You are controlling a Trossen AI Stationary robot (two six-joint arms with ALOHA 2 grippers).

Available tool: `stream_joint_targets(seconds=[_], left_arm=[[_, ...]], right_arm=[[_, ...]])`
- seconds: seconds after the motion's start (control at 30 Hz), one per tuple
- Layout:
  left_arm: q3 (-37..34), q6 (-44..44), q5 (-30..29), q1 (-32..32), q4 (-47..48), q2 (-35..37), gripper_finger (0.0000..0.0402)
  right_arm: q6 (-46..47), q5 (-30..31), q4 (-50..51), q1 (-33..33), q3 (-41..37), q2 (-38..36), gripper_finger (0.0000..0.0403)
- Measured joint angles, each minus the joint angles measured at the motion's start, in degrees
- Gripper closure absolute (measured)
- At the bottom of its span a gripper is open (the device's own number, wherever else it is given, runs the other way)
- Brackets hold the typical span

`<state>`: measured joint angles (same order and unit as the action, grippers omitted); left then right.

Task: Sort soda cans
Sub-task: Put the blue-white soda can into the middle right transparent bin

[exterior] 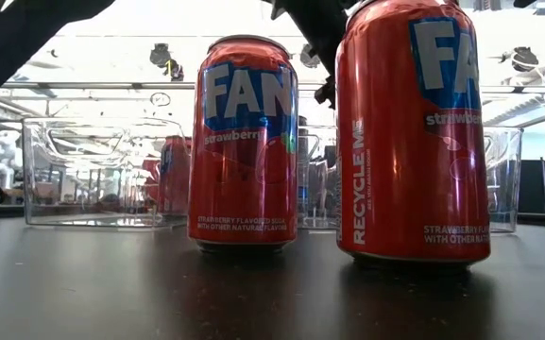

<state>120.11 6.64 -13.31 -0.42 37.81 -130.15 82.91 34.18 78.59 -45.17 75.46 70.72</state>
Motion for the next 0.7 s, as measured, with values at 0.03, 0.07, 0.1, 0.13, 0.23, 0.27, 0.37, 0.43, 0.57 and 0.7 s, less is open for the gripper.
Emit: stream_joint_targets(seconds=[0.03,0.07,0.1,0.13,0.23,0.27,0.37,0.43,0.57,0.7], left_arm=[[0.0,1.14,-0.01,0.13,0.34,0.0,0.0073],[-0.01,2.21,0.01,0.29,0.55,-0.15,0.0073],[0.0,3.22,-0.03,0.42,0.36,-0.49,0.0073],[0.0,3.45,0.0,0.54,0.11,-0.62,0.0073],[-0.04,3.53,0.36,0.61,1.25,-1.25,0.0073],[-0.04,3.51,0.79,0.61,0.81,-1.39,0.0073],[-0.04,3.51,1.24,0.47,0.98,-1.4,0.0073],[-0.04,3.53,1.32,0.43,0.94,-1.38,0.0073],[-0.04,3.55,1.32,0.54,2.58,-1.38,0.0073],[-0.04,3.58,2.17,0.52,2.55,-1.38,0.0073]], right_arm=[[0.0,0.0,-0.08,0.0,0.0,0.0,0.0218],[0.0,0.0,-0.13,0.0,0.0,0.0,0.0218],[0.0,0.0,-0.13,0.0,-0.01,0.0,0.0218],[0.0,0.0,-0.23,0.0,0.0,0.0,0.0218],[0.0,0.0,-0.44,0.0,0.0,0.0,0.0218],[0.0,0.0,-0.45,0.0,0.0,0.0,0.0218],[0.0,0.0,-0.53,0.0,-0.02,0.0,0.0218],[0.0,0.0,-0.62,0.0,0.0,0.01,0.0218],[-0.03,0.07,-0.63,0.0,-0.02,0.0,0.0218],[-1.54,3.38,0.12,0.61,0.0,0.01,0.0218]])
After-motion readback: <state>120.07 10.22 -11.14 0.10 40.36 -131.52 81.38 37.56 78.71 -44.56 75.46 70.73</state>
